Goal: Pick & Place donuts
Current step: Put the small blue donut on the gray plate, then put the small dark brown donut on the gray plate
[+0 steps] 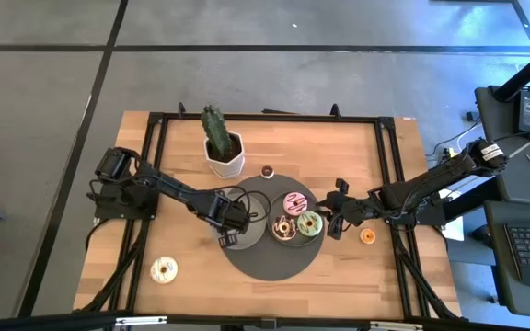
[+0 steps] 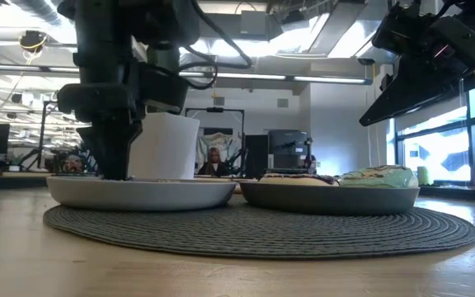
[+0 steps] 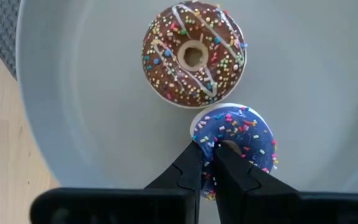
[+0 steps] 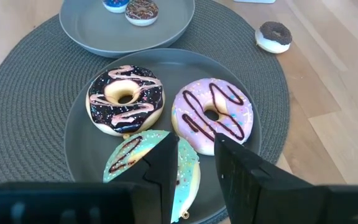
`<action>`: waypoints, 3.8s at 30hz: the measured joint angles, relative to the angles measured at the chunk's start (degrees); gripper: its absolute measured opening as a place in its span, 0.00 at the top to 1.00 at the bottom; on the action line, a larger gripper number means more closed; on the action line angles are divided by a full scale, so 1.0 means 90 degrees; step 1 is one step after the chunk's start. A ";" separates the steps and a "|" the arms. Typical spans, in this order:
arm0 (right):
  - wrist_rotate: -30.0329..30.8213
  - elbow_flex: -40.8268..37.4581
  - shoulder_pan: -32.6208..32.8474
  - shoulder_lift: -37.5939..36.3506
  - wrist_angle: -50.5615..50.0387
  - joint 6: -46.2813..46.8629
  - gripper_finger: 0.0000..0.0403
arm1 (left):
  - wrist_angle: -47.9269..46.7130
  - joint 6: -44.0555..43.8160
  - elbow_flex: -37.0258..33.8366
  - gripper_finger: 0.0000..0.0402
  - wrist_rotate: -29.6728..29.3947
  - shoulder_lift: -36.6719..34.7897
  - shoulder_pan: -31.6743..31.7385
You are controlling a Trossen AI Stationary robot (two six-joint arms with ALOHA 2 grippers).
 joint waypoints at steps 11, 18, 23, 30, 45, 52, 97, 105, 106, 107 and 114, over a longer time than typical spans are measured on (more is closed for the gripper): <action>0.0002 0.0000 0.0002 0.0000 0.0155 -0.0003 0.73 | 0.0079 -0.0008 0.0000 0.85 0.0039 0.0000 -0.0005; -0.0183 0.0000 0.0000 0.0000 0.0122 0.0019 0.73 | 0.0074 -0.0213 0.0005 0.67 -0.0024 -0.0022 -0.0005; -0.0607 0.0000 0.0005 -0.0059 0.0140 -0.0099 0.73 | -0.0167 0.0008 0.0325 0.60 -0.0277 -0.0062 -0.0005; -0.0607 0.0000 0.0000 -0.0600 0.0063 -0.0161 0.73 | -0.0113 0.0607 0.0986 0.58 -0.0562 -0.0126 0.0108; -0.0612 -0.0159 0.0019 -0.0631 -0.0123 0.0196 0.73 | -0.0894 -0.0295 0.0886 0.59 0.0382 -0.0117 0.0176; -0.0705 -0.0402 0.0024 -0.0146 0.2162 -0.0635 0.73 | -0.0610 -0.0391 0.0488 0.58 0.0349 -0.0112 0.0160; 0.0007 -0.0410 0.1057 -0.1433 -0.0425 0.0664 0.73 | 0.3746 0.3295 0.0806 0.58 -0.0036 0.0100 0.2040; 0.0141 -0.0410 0.1059 -0.1196 -0.0523 0.0508 0.73 | 0.3671 0.3986 0.0725 0.58 0.0127 0.0265 0.2181; 0.0141 -0.0410 0.1057 -0.1170 -0.0524 0.0508 0.73 | 0.3659 0.4023 0.0707 0.58 0.0164 0.0271 0.2190; 0.0141 -0.0410 0.1058 -0.1144 -0.0526 0.0506 0.73 | 0.3669 0.4038 0.0687 0.58 0.0169 0.0274 0.2194; 0.0146 -0.0410 0.1056 -0.1078 -0.0608 0.0476 0.73 | 0.3656 0.3846 0.0607 0.58 0.0287 0.0274 0.2343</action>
